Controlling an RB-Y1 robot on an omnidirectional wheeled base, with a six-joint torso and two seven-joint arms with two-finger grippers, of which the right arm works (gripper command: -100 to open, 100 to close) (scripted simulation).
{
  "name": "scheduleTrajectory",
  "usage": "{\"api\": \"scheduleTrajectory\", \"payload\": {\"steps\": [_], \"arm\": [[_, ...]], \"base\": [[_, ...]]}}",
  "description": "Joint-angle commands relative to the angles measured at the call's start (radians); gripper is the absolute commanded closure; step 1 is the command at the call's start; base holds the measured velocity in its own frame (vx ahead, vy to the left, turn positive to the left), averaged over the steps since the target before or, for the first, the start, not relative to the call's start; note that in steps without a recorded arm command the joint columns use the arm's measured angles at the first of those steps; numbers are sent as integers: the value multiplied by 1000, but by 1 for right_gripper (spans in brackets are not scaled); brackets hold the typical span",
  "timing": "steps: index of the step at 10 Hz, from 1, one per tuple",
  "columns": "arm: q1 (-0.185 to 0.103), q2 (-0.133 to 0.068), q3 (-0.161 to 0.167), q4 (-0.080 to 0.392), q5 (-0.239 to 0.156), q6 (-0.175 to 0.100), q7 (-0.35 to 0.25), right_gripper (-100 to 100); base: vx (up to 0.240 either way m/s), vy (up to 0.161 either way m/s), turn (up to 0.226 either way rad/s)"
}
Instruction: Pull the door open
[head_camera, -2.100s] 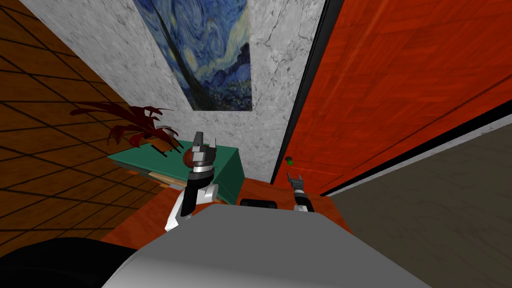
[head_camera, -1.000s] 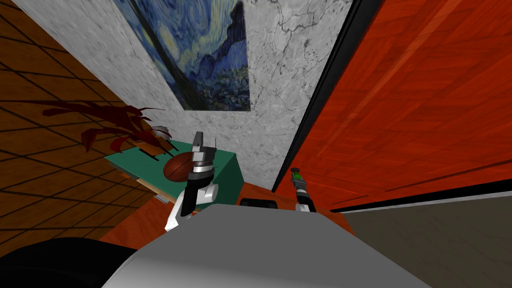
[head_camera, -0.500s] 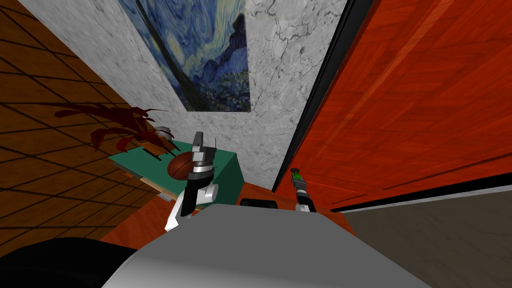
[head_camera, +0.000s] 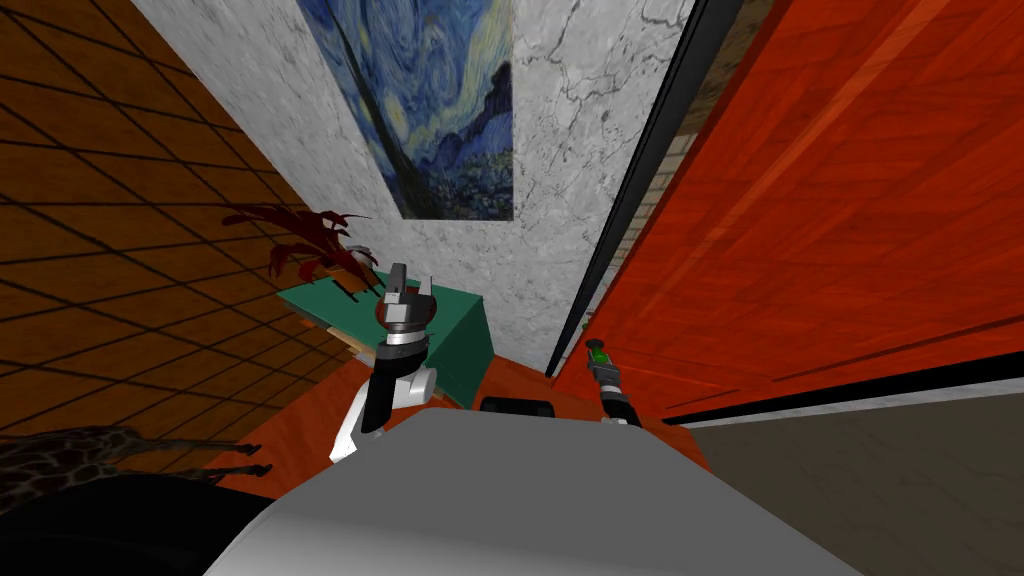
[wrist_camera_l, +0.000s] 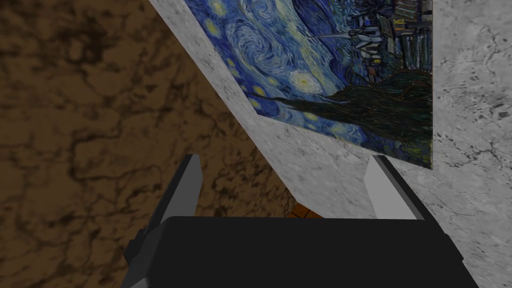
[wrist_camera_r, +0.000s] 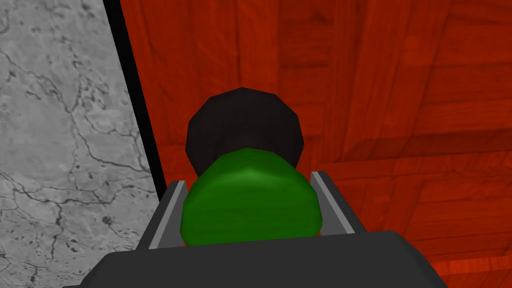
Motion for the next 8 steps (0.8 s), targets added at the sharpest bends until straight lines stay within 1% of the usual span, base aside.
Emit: {"api": "scheduleTrajectory", "payload": {"steps": [1, 3, 6, 7, 8], "arm": [[7, -15, 16, 7, 7, -21, -28, 100], [22, -47, 38, 12, 14, -46, -69, 100], [42, -86, 64, 19, 21, -77, -121, 100], [39, -79, 57, 18, 19, -68, -107, 100], [49, -96, 81, 27, 26, -94, -132, 100]], "base": [[-172, 0, 129], [-175, -14, 172], [-194, -31, 137], [-98, -13, 22], [-155, -15, 123]]}}
